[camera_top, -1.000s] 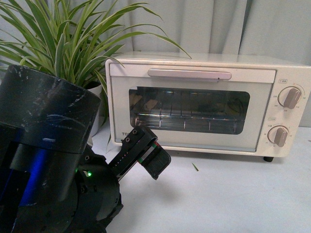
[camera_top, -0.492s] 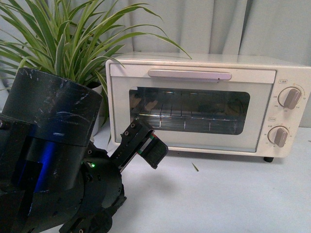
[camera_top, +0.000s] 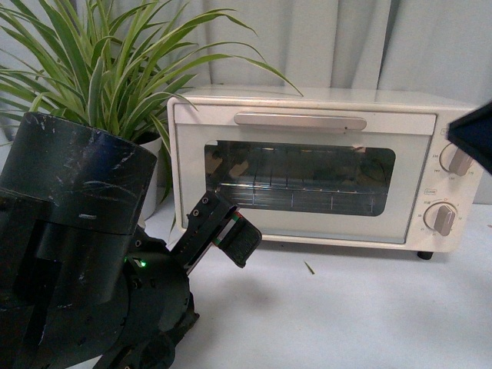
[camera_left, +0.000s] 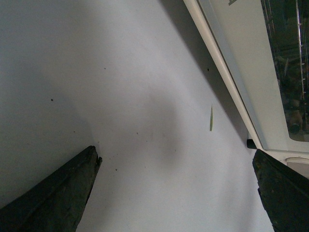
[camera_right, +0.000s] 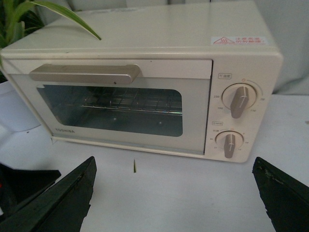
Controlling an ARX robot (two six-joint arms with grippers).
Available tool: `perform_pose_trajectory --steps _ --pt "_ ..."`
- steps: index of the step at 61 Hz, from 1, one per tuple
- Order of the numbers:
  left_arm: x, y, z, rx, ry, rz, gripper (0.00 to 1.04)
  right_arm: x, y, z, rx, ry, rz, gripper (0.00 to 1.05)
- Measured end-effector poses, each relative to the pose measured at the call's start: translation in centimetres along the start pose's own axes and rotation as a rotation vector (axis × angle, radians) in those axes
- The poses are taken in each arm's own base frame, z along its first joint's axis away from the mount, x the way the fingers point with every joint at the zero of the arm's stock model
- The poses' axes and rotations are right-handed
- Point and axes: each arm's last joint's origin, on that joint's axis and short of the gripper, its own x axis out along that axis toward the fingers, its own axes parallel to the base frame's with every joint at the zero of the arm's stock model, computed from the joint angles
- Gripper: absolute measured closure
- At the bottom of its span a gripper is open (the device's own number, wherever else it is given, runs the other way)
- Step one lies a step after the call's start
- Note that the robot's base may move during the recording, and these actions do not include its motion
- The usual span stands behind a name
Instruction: Open oven
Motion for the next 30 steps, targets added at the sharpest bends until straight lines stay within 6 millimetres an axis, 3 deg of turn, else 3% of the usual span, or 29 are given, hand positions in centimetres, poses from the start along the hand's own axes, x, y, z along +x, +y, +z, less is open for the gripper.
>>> perform_pose_trajectory --steps 5,10,30 --pt "0.0 0.0 0.0 0.001 -0.002 0.000 0.07 3.1 0.7 1.3 0.074 0.083 -0.033 0.09" --pt "0.0 0.0 0.0 0.004 -0.001 0.002 0.07 4.7 1.1 1.9 0.113 0.103 -0.055 0.09" --pt "-0.1 0.1 0.1 0.002 -0.002 0.001 0.07 7.9 2.4 4.0 0.167 0.100 -0.127 0.09"
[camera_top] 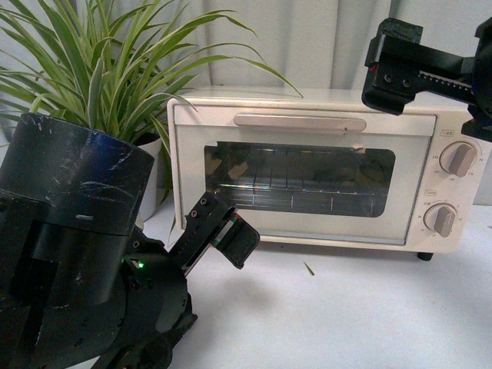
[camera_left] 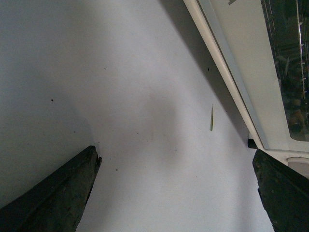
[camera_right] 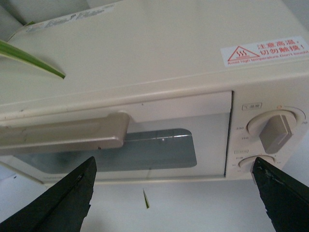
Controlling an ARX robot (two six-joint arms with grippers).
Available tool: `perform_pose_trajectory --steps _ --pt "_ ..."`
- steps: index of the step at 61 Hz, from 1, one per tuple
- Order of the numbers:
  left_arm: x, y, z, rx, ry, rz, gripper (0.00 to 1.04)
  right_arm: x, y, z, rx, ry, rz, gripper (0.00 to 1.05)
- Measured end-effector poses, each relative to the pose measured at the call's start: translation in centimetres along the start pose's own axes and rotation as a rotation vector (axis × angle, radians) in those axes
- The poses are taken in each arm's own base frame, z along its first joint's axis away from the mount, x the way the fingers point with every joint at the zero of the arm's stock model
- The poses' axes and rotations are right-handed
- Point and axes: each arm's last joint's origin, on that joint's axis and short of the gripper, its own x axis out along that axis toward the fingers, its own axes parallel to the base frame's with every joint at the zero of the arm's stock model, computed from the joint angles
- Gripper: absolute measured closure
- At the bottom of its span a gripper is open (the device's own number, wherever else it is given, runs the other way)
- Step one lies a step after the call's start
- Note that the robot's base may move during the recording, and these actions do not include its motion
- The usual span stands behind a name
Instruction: Open oven
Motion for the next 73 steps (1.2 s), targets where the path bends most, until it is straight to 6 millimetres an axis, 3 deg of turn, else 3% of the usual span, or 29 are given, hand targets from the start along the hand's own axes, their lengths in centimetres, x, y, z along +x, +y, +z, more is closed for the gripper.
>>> perform_pose_trajectory --steps 36,73 --pt "-0.1 0.2 0.2 -0.003 -0.005 0.004 0.07 2.8 1.7 1.3 0.011 0.073 -0.067 0.09" --pt "-0.1 0.2 0.2 -0.003 -0.006 0.002 0.07 3.8 2.6 1.0 -0.011 0.158 -0.102 0.09"
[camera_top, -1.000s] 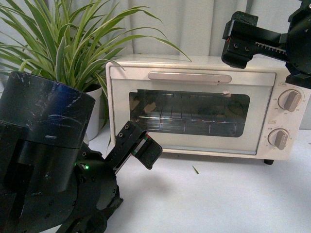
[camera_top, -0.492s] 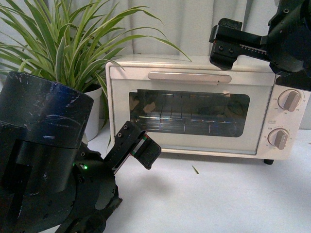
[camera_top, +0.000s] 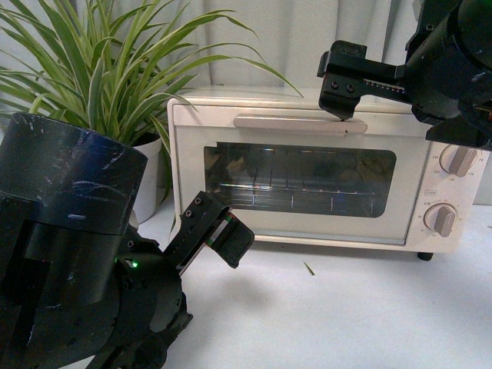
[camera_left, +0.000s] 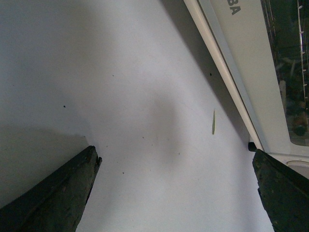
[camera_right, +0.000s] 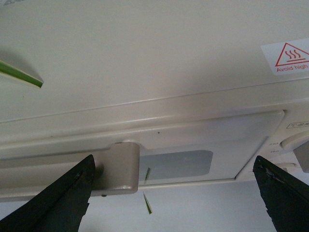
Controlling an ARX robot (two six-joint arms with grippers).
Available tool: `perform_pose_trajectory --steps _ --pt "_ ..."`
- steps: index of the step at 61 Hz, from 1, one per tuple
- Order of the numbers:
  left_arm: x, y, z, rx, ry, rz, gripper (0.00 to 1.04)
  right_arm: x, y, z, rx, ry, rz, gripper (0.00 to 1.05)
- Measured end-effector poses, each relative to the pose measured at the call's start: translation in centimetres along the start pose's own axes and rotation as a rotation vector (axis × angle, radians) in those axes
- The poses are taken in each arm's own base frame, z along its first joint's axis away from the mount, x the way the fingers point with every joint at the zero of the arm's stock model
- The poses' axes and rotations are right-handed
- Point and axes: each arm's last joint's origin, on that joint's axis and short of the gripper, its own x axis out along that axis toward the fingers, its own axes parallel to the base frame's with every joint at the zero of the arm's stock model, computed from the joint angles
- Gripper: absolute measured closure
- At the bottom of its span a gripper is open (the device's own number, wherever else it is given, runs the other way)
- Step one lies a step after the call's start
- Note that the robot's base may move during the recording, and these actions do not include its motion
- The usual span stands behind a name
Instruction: Open oven
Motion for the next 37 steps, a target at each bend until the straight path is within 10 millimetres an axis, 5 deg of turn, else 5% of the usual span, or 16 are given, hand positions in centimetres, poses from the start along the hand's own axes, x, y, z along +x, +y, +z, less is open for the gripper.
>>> perform_pose_trajectory --steps 19,37 --pt "0.0 0.0 0.0 0.000 -0.001 0.001 0.07 -0.9 0.3 -1.5 -0.052 0.046 0.059 0.09" --pt "0.0 0.0 0.0 0.000 -0.002 0.002 0.07 -2.5 -0.8 -5.4 -0.081 0.115 0.202 0.09"
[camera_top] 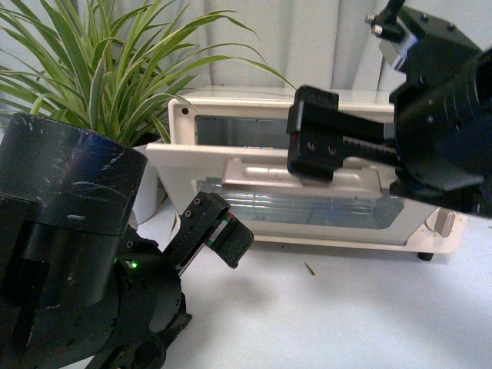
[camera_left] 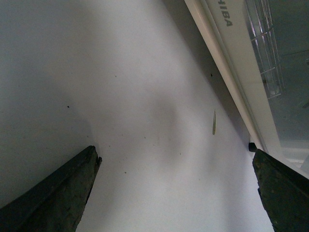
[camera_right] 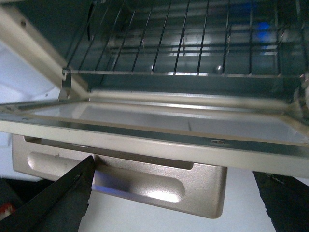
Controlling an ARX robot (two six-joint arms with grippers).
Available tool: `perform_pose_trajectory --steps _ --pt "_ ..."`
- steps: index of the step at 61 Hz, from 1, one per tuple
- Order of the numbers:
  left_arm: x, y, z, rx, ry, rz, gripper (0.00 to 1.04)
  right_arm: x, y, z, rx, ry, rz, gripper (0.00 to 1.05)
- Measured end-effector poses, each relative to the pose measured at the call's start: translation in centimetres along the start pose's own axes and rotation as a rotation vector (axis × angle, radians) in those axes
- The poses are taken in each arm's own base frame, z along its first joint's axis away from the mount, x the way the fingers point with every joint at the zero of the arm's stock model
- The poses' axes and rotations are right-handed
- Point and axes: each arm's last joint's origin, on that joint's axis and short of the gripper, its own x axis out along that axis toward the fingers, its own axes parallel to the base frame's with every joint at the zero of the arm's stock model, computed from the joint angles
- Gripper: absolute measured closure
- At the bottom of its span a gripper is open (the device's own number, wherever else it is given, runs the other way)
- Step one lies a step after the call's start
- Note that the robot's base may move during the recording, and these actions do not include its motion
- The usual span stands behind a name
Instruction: Open oven
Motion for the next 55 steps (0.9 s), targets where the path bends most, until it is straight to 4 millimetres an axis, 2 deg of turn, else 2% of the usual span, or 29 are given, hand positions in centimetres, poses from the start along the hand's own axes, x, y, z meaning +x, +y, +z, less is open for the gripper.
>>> perform_pose_trajectory --steps 10,27,36,55 --pt "-0.1 0.0 0.0 0.010 0.000 0.002 0.07 -1.9 -1.5 -3.8 -0.002 0.051 0.062 0.09" --pt "-0.3 0.1 0.0 0.035 -0.017 0.031 0.07 -7.1 -3.3 -6.1 0.015 -0.015 0.162 0.09" --pt "-0.8 0.5 0.2 0.119 -0.063 0.087 0.07 -10.3 -5.6 -8.4 -0.032 -0.120 0.135 0.09" --pt "-1.4 1.1 0.0 0.304 -0.132 0.181 0.07 -12.1 -9.1 -11.6 -0.125 -0.203 0.046 0.09"
